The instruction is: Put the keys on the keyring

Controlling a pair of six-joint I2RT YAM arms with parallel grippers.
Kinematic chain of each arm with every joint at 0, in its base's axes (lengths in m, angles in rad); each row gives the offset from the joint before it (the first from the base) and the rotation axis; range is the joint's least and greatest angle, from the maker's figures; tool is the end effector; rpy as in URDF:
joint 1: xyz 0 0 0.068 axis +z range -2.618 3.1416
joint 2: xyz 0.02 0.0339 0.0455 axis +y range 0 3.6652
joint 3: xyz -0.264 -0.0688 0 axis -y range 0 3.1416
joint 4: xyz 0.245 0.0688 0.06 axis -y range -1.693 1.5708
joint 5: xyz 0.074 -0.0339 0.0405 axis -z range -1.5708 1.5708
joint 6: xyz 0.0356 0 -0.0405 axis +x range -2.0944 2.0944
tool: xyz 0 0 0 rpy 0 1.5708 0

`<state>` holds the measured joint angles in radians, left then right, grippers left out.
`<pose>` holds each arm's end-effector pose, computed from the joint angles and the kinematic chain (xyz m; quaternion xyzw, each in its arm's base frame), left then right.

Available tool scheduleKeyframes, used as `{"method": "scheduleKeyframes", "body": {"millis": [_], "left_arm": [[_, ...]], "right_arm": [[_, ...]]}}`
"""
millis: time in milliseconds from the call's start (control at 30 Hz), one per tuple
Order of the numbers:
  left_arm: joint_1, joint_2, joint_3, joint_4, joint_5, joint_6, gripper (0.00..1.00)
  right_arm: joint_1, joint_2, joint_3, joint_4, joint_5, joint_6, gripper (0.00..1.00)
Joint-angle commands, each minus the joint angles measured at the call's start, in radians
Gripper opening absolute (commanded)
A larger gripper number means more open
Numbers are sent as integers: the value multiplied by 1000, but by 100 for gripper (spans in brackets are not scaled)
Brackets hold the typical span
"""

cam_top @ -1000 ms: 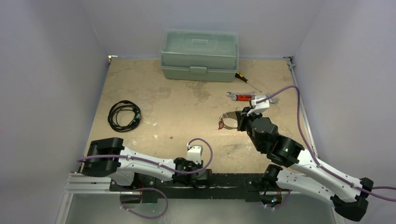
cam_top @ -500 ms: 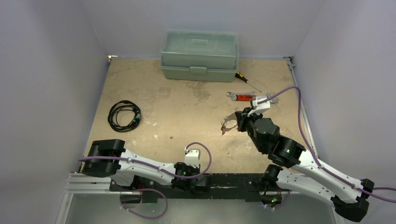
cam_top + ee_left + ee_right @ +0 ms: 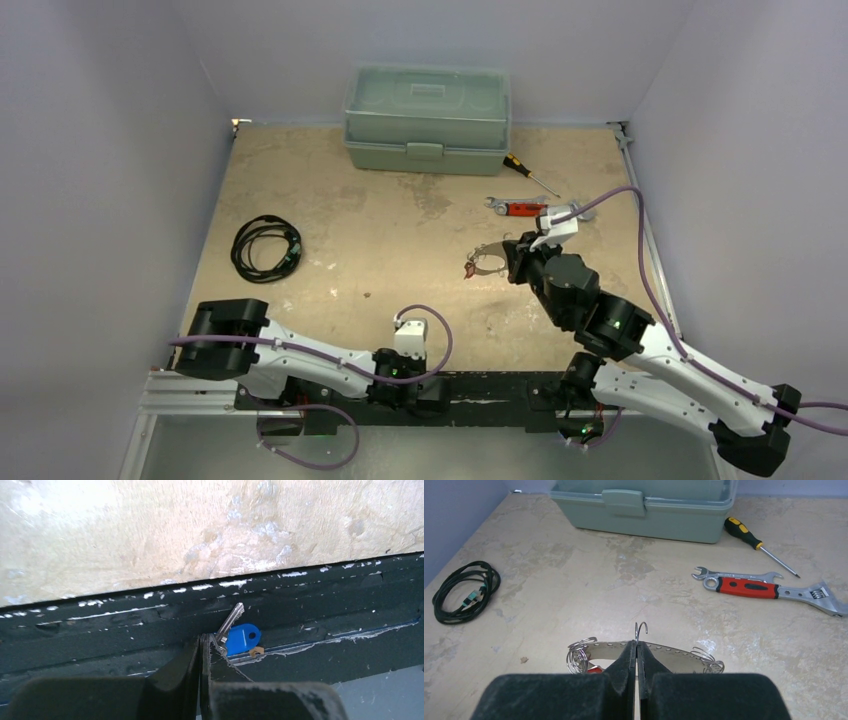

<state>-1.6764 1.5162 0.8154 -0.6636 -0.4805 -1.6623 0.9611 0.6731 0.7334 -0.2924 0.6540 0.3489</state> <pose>-0.0103 -0.2535 0.1617 -0.0177 0.9663 -0.1229 0.2257 0.1060 0.1139 0.3292 -0.0338 0.7682 0.1582 0.6194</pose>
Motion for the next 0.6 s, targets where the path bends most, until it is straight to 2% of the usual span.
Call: {"method": "scheduleKeyframes", "body": {"millis": [0,233,367,467,567], "left_arm": [[-6,-62,54,-67,-113,111,0],[-5,-241,96,-85,-287,391,0],[-5,-357,100,23,-289,699,0],[-5,-418,123,22,-315,860,0],[-5,-477,114,94,-341,1045,0]], "right_arm": [[-4,-31,-9,66,-49,-5,0],[-4,-76,-58,172,-208,-88,0],[-4,-70,-77,247,-356,-122,0],[-2,-63,-78,274,-432,-120,0],[1,-58,-70,277,-476,-125,0]]}}
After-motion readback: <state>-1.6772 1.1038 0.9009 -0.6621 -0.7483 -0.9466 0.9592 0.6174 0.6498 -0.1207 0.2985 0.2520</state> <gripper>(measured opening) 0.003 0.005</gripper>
